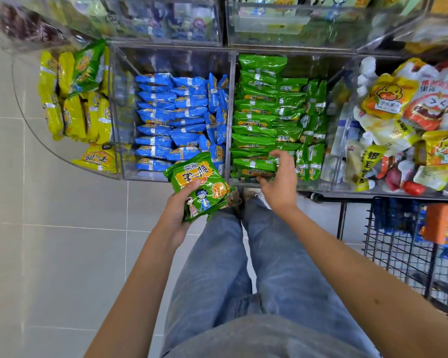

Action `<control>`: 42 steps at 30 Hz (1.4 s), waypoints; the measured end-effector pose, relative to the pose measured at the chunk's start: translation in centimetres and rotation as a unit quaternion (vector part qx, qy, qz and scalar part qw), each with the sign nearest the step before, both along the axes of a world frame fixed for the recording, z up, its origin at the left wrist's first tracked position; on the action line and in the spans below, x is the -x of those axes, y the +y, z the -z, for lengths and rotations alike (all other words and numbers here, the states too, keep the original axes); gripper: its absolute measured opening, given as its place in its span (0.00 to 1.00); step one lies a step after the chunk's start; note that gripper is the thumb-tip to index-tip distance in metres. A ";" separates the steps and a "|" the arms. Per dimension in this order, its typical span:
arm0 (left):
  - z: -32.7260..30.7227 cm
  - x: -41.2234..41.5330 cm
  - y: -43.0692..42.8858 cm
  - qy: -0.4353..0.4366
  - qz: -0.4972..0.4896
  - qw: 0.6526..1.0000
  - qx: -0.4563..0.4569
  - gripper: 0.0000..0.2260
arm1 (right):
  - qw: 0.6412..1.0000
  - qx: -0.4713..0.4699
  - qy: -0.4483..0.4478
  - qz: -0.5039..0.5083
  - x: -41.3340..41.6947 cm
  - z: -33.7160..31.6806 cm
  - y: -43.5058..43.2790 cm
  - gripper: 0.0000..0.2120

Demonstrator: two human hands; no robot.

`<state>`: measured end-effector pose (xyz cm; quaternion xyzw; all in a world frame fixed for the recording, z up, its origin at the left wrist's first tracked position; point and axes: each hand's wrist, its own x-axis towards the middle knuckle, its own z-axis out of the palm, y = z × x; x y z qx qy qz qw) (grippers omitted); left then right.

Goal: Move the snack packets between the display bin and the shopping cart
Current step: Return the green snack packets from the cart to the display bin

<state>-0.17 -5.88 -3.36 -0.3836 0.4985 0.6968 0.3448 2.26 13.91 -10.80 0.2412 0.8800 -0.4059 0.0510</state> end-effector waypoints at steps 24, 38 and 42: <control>0.4 0.8 0.1 -0.012 0.003 1.000 0.011 0.05 | 0.974 -0.019 0.020 -0.225 1.3 -0.4 2.7 0.30; 0.8 0.6 -0.4 -0.017 -0.004 1.000 0.023 0.10 | 0.991 0.025 -0.043 -0.122 0.6 0.3 0.1 0.48; 0.7 0.5 -0.2 -0.016 0.001 1.000 0.008 0.13 | 0.992 0.068 -0.103 -0.030 -0.4 0.3 -0.1 0.43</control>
